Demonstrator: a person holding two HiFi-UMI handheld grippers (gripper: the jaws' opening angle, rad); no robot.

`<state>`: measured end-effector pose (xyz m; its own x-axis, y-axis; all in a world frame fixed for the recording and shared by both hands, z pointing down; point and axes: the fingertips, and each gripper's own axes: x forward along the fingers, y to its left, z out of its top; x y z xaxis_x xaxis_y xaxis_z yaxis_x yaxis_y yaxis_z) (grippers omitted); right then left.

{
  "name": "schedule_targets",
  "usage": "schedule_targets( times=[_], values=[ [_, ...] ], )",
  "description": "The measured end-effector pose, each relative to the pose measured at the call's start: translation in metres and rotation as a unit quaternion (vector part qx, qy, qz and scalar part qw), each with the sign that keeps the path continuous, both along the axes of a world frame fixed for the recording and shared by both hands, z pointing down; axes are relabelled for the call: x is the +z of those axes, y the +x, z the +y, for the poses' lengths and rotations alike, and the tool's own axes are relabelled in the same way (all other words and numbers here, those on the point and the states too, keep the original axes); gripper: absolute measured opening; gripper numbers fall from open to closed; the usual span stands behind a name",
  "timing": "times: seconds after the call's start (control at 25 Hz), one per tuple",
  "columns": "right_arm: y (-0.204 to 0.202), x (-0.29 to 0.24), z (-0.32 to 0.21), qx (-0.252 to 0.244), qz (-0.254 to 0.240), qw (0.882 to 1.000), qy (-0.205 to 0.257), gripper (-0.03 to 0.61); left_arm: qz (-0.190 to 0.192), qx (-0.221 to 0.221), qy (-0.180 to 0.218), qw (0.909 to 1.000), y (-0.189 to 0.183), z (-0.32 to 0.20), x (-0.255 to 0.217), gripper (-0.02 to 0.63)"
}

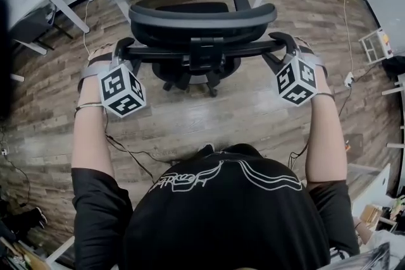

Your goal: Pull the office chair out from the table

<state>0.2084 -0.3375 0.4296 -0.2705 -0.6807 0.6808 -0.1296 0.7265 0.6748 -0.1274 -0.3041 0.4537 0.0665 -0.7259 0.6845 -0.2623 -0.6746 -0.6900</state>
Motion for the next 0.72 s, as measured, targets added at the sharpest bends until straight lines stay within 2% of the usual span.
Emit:
schedule_targets(
  times=[0.32,0.72],
  values=[
    [0.002,0.011,0.054,-0.002,-0.006,1.000,0.007,0.233,-0.002,-0.006,0.012,0.9999,0.003,0.063,0.008,0.186],
    [-0.009,0.012,0.113,-0.018,-0.022,0.999,0.016,0.233,-0.034,-0.051,0.016,0.9980,-0.011,0.123,0.014,0.187]
  ],
)
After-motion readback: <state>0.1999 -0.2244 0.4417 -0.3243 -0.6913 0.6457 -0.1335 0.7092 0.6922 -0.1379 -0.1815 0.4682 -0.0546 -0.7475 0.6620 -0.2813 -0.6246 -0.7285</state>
